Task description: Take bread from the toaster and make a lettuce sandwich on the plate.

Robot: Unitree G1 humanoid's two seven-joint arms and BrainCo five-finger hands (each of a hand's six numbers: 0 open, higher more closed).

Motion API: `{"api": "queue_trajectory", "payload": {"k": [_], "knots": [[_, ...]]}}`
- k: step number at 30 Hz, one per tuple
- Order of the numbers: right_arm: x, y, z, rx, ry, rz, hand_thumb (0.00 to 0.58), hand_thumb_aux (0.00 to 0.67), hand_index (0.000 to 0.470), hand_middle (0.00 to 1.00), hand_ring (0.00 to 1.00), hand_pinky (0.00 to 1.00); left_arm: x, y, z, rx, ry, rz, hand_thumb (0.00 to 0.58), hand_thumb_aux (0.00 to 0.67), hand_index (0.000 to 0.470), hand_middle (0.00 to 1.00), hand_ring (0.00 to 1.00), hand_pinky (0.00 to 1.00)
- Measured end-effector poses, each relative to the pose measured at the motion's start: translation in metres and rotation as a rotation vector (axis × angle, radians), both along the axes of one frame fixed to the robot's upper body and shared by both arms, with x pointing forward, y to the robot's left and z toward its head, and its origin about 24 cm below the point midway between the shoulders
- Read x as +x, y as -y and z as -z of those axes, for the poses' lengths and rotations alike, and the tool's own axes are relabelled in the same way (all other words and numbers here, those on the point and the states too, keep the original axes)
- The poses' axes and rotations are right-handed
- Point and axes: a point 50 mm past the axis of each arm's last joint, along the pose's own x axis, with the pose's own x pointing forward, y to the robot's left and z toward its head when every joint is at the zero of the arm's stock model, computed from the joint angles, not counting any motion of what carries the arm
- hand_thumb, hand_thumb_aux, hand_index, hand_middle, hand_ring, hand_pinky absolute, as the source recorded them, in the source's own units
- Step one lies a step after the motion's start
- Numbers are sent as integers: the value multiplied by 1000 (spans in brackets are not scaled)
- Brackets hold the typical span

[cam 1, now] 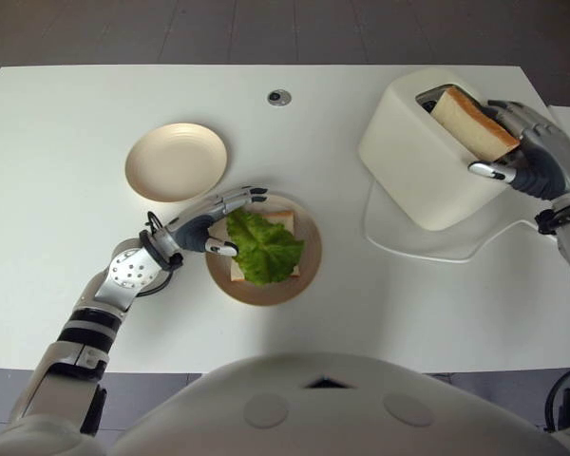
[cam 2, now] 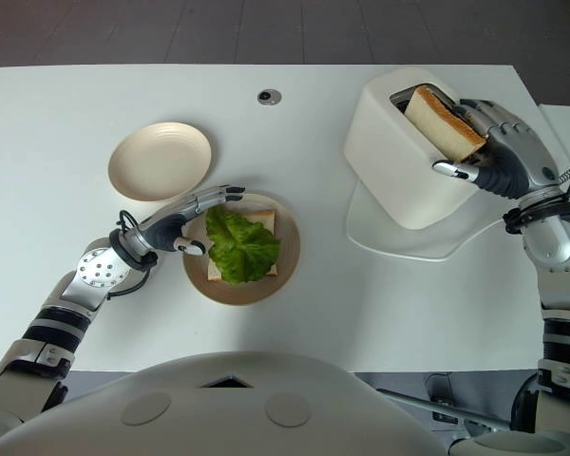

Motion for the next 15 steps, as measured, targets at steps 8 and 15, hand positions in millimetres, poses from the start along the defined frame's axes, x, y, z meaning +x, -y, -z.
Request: {"api": "queue_trajectory", "payload": {"k": [8, 15], "knots": [[6, 1, -35, 121, 220, 23, 580, 670, 470, 1000, 1000, 1000, 2, -3, -3, -12, 17, -31, 0, 0, 0, 0, 0, 0], [1, -12, -73, 327, 552, -20, 580, 670, 470, 1000, 1000, 1000, 9, -2, -8, -59, 56, -67, 0, 0, 0, 0, 0, 0]]}}
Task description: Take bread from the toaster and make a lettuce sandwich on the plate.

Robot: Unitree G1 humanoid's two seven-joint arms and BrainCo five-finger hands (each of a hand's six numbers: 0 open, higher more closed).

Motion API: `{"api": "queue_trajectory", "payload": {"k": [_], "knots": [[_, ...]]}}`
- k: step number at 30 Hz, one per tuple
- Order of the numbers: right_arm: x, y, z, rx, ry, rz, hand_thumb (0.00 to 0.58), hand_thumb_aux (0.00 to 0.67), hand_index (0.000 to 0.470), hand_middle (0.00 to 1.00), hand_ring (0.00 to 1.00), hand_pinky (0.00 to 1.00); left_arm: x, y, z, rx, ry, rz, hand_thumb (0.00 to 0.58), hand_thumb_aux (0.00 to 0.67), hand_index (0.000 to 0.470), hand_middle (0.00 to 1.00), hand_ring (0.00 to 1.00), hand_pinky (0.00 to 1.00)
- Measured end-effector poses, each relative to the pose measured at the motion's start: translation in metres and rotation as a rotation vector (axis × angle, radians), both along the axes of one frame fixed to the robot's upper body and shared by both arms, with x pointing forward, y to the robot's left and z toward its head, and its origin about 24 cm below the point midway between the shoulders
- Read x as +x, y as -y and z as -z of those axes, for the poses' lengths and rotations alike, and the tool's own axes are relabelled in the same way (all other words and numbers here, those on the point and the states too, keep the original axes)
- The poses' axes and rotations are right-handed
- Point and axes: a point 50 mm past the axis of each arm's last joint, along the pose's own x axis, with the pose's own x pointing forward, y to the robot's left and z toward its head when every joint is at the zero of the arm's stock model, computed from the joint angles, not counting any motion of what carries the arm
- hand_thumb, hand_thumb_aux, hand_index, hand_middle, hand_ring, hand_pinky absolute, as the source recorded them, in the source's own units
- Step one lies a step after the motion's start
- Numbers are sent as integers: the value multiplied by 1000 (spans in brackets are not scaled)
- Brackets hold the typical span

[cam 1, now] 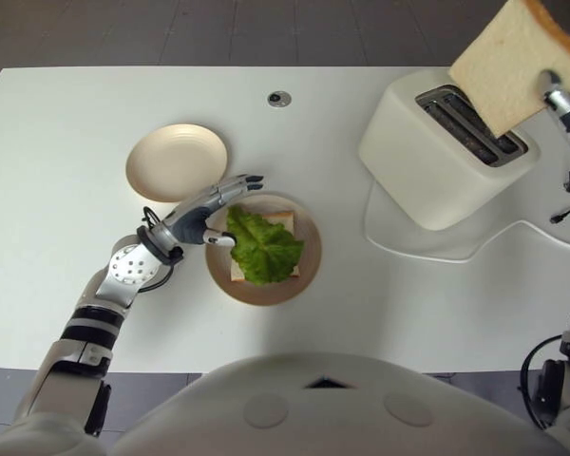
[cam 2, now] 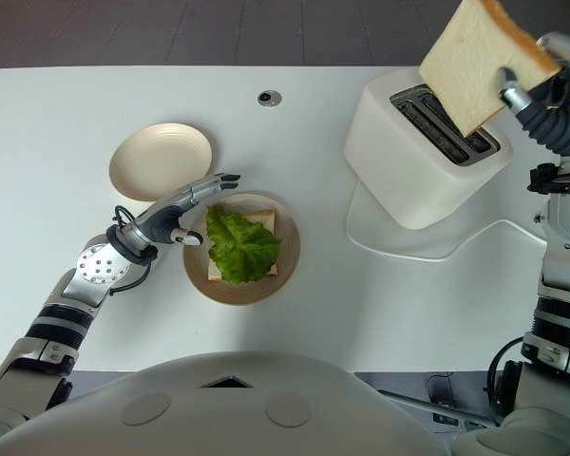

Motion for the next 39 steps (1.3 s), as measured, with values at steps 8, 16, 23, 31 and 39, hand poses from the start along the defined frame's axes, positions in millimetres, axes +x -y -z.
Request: {"api": "queue_trajectory", "payload": {"k": [8, 16, 23, 31, 39], "knots": [[-4, -57, 6, 312, -105, -554, 580, 670, 470, 1000, 1000, 1000, 2, -14, -31, -359, 71, -42, 0, 0, 0, 0, 0, 0], [-8, -160, 113, 435, -783, -1077, 580, 670, 470, 1000, 1000, 1000, -5, -36, -66, -820, 65, 77, 0, 0, 0, 0, 0, 0], [-4, -188, 147, 414, -972, -1110, 580, 670, 470, 1000, 1000, 1000, -9, -24, -64, -831, 13, 198, 0, 0, 0, 0, 0, 0], [17, -199, 171, 313, -973, -961, 580, 670, 470, 1000, 1000, 1000, -18, -7, -49, -644, -35, 293, 0, 0, 0, 0, 0, 0], [23, -201, 181, 150, -908, -857, 580, 670, 470, 1000, 1000, 1000, -24, 16, 0, -251, -165, 317, 0, 0, 0, 0, 0, 0]]}}
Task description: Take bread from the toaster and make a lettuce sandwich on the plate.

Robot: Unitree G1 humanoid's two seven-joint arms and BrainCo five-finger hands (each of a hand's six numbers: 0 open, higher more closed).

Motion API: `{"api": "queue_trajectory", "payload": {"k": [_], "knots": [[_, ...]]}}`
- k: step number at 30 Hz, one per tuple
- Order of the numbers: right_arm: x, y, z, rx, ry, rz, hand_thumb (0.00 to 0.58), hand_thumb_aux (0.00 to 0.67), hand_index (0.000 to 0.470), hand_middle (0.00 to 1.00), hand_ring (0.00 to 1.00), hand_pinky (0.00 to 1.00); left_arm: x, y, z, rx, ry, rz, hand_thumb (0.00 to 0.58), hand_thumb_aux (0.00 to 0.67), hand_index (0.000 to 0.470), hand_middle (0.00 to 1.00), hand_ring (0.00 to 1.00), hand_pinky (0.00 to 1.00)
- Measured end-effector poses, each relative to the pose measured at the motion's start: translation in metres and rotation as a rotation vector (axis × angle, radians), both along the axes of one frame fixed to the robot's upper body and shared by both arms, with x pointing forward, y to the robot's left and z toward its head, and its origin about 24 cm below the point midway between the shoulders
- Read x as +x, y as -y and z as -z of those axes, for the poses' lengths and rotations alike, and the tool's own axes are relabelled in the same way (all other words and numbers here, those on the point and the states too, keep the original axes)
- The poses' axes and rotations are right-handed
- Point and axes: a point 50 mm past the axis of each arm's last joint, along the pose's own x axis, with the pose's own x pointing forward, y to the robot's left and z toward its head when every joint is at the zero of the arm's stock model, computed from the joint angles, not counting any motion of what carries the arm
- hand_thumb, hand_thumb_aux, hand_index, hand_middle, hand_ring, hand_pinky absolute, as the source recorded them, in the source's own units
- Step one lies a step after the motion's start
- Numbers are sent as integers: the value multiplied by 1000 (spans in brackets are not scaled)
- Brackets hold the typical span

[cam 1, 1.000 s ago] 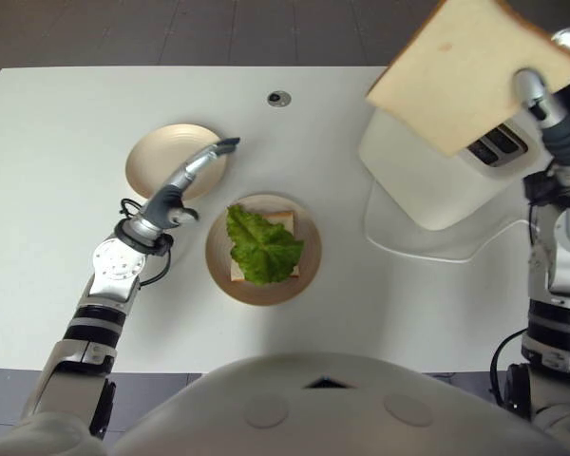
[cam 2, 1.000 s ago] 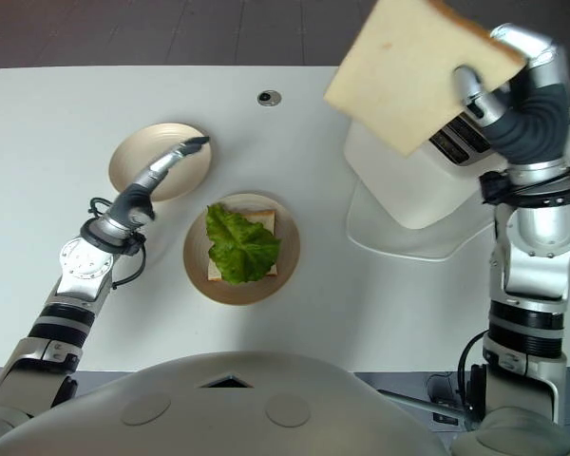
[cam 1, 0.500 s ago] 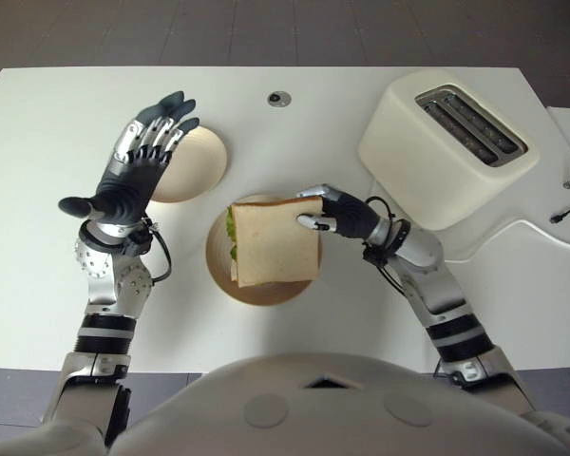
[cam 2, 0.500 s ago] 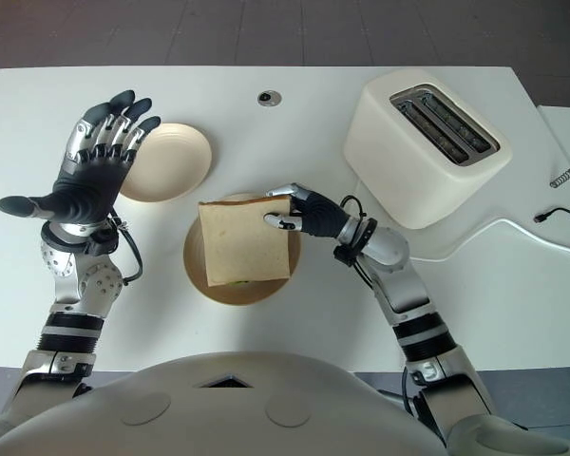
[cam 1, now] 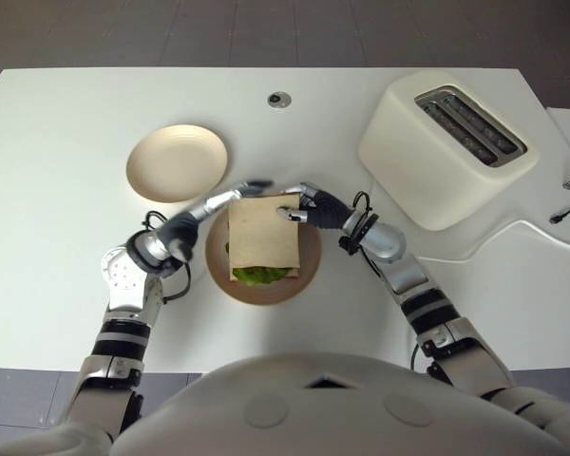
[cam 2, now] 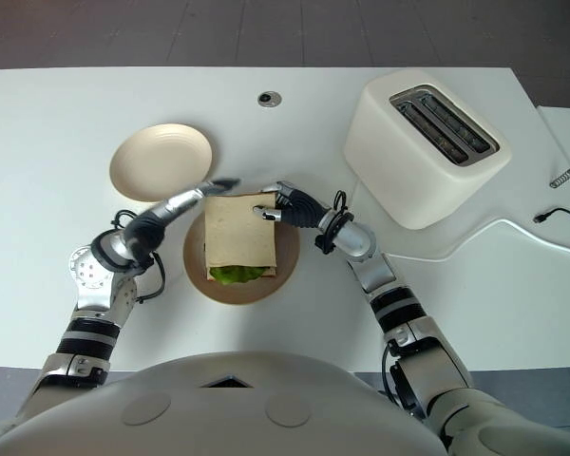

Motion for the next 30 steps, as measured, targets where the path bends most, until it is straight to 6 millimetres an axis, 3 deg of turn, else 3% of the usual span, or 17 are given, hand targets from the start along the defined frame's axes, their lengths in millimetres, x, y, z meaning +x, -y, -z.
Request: {"api": "queue_trajectory", "payload": {"k": [3, 4, 5, 6, 10, 14, 18, 20, 23, 24, 25, 26, 27, 30], "knots": [[1, 5, 4, -27, 2, 21, 580, 659, 463, 1000, 1000, 1000, 4, 6, 8, 138, 69, -7, 0, 0, 0, 0, 0, 0], [-1, 8, 10, -42, -19, 35, 374, 271, 190, 1000, 1000, 1000, 7, 10, 12, 194, 89, -8, 0, 0, 0, 0, 0, 0], [0, 8, 9, -44, -15, 41, 0, 0, 0, 1000, 1000, 1000, 9, 11, 12, 215, 105, -10, 0, 0, 0, 0, 0, 0], [0, 9, 10, -59, -8, 47, 0, 0, 0, 1000, 1000, 1000, 12, 9, 13, 243, 122, -19, 0, 0, 0, 0, 0, 0], [1, 10, 10, -45, 13, 87, 0, 0, 0, 675, 675, 675, 13, 4, 20, 284, 110, -44, 0, 0, 0, 0, 0, 0], [17, 27, -5, 103, 75, 296, 0, 0, 0, 200, 200, 200, 13, 4, 25, 320, 97, -34, 0, 0, 0, 0, 0, 0], [33, 59, -27, 287, 144, 556, 0, 0, 0, 102, 102, 102, 13, 5, 26, 314, 98, -31, 0, 0, 0, 0, 0, 0], [35, 65, -32, 341, 154, 595, 0, 0, 0, 94, 94, 94, 12, 5, 25, 303, 100, -31, 0, 0, 0, 0, 0, 0], [33, 57, -43, 436, 161, 533, 0, 0, 0, 153, 153, 153, 13, 10, 19, 188, 104, -79, 0, 0, 0, 0, 0, 0], [30, 52, -46, 470, 143, 476, 230, 150, 105, 259, 259, 259, 12, 12, 14, 136, 102, -81, 0, 0, 0, 0, 0, 0], [21, 43, -48, 530, 107, 371, 540, 494, 347, 714, 714, 714, 10, 16, 2, 21, 115, -74, 413, 310, 217, 94, 94, 94], [13, 35, -50, 586, 68, 281, 580, 670, 470, 1000, 1000, 1000, 8, 18, -9, -71, 119, -58, 505, 428, 300, 247, 247, 247], [6, 29, -53, 629, 41, 203, 580, 670, 470, 1000, 1000, 1000, 6, 17, -19, -153, 117, -44, 580, 662, 464, 408, 408, 408], [-19, 20, -65, 747, -30, -58, 580, 670, 470, 1000, 1000, 1000, 0, 7, -47, -419, 58, 14, 580, 670, 470, 1000, 1000, 1000]]}}
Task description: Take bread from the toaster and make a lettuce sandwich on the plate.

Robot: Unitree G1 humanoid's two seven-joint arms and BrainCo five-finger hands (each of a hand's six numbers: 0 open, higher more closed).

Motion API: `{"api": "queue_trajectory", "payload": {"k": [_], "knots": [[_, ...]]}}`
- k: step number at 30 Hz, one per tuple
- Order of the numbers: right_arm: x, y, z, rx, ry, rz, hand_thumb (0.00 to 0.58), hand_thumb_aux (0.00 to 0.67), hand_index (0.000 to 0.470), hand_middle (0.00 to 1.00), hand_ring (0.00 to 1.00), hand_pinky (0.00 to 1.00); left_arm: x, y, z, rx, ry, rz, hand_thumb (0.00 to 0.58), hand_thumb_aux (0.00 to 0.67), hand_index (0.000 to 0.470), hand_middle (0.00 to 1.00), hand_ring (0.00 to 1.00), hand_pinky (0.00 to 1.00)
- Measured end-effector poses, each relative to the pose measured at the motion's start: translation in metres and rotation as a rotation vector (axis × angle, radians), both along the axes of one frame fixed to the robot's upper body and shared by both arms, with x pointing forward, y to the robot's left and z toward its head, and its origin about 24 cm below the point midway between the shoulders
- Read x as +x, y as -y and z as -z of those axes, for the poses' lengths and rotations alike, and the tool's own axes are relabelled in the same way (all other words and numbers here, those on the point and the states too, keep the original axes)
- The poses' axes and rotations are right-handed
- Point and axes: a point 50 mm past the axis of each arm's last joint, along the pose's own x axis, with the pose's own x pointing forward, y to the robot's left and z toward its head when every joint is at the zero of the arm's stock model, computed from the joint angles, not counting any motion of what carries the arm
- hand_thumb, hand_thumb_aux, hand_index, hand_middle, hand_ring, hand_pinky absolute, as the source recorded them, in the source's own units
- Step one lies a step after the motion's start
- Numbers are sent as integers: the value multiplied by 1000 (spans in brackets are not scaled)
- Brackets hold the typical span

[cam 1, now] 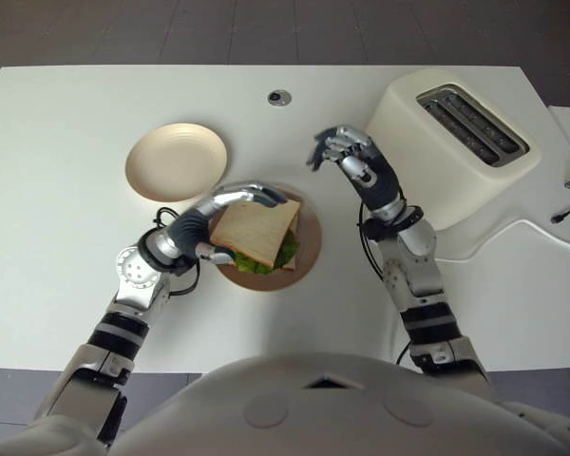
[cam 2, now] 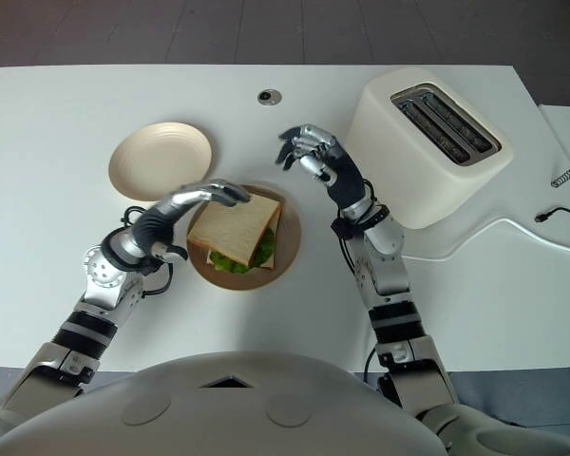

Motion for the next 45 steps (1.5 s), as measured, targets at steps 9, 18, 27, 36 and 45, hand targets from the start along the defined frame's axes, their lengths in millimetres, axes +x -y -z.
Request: {"api": "queue_trajectory", "payload": {"k": [9, 18, 27, 36, 45], "knots": [[-83, -13, 32, -271, -25, -687, 580, 670, 470, 1000, 1000, 1000, -50, -11, 36, 292, -174, 487, 580, 670, 470, 1000, 1000, 1000], [-99, -8, 74, -610, -73, -803, 580, 670, 470, 1000, 1000, 1000, -68, -13, 62, 446, -265, 611, 580, 670, 470, 1000, 1000, 1000], [-52, -28, 88, -742, 17, -445, 580, 670, 470, 1000, 1000, 1000, -24, 0, 91, 756, -204, 352, 580, 670, 470, 1000, 1000, 1000], [8, -12, 93, -732, -62, 85, 580, 670, 470, 1000, 1000, 1000, 47, 18, 95, 745, -53, -250, 209, 134, 94, 631, 631, 631], [30, 23, 30, -178, 56, 461, 0, 0, 0, 0, 0, 0, 48, 21, 44, 66, 3, -431, 0, 0, 0, 0, 0, 0]]}}
